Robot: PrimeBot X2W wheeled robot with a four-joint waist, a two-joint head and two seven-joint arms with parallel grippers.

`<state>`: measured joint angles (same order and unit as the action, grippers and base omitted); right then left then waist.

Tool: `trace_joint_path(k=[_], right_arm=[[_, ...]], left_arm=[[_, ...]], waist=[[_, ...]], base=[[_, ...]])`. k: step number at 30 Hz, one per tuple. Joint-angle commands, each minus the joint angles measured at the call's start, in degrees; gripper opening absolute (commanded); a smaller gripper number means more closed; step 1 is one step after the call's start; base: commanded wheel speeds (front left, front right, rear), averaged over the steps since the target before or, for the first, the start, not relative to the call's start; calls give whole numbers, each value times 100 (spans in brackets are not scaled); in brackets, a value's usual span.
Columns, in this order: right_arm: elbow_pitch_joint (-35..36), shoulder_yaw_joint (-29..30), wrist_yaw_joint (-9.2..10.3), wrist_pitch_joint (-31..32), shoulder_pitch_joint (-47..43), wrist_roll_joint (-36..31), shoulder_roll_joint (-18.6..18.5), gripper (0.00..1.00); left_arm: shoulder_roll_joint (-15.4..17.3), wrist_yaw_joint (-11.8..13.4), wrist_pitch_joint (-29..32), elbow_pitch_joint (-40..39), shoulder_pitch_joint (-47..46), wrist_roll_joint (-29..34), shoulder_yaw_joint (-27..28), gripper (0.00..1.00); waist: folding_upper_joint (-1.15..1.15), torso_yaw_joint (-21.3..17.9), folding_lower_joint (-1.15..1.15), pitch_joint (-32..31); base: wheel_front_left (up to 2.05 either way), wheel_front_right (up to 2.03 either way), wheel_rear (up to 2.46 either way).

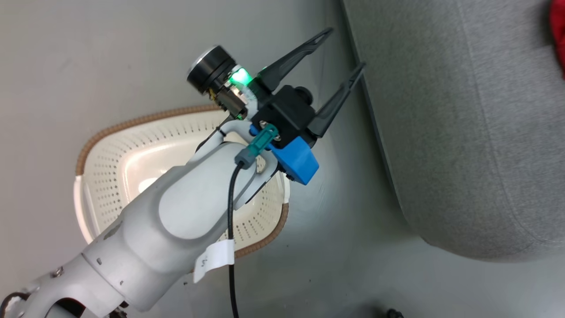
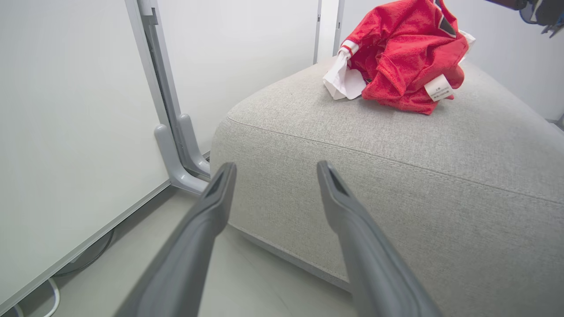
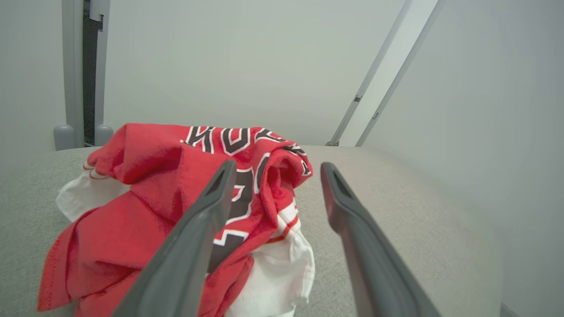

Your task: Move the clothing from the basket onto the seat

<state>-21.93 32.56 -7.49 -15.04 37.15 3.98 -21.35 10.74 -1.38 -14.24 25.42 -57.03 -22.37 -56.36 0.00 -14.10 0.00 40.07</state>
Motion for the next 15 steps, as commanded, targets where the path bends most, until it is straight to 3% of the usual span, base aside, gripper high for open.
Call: trace_joint_path(k=[1,8,15], right_arm=[[161,-119,-1,-20,-202,-6,22,100],[750,-762,-1,-19,-661,39,209,100],[1149,-1488,-1,-20,-1006,-121,632,100]], left_arm=[[6,60,-57,13,119,-61,105,100],[48,256,-97,-206,623,-177,776,100],[43,316,-99,-593,1376,42,1690,100]], waist=[[0,17,0,-397],[0,277,0,-1093],[0,673,0,-1688]], base=[[0,0,0],[0,0,0],[0,0,0]])
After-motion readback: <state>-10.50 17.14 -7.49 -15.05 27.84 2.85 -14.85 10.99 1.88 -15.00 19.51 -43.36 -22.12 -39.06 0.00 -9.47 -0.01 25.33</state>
